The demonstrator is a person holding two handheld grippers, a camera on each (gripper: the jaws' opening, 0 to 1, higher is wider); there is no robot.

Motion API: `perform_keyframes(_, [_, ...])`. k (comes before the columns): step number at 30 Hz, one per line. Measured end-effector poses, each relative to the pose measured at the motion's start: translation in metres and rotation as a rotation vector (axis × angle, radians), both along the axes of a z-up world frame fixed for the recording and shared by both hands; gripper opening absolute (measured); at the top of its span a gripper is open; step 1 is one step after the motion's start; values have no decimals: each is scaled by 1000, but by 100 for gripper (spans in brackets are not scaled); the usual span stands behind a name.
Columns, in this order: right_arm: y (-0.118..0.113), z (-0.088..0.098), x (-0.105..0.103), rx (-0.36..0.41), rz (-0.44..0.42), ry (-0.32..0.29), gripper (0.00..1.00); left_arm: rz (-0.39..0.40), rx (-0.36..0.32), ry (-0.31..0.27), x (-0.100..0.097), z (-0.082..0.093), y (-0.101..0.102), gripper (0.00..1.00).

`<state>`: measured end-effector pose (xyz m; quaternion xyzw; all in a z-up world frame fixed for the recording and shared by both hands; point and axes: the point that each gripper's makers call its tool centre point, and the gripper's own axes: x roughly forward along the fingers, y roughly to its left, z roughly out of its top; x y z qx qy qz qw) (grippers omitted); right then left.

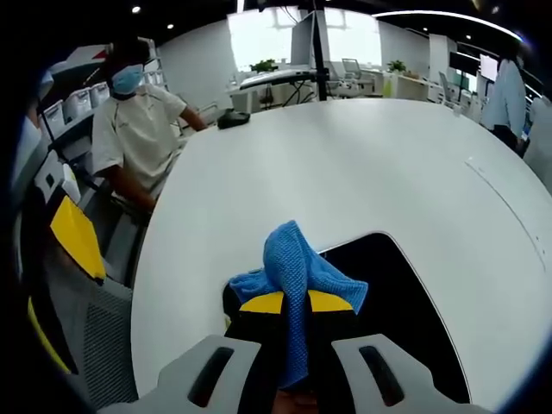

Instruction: Wipe the mirror surface with the cleaning cloth until all visible marks leave the cleaned area.

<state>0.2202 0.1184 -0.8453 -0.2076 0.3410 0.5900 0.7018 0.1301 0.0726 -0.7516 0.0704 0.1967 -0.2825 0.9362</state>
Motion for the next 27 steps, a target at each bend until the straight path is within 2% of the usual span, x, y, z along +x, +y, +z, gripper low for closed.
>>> perform_keyframes(27, [-16,0,2,2,-33,1,3,-3,3,0,0,0,0,37])
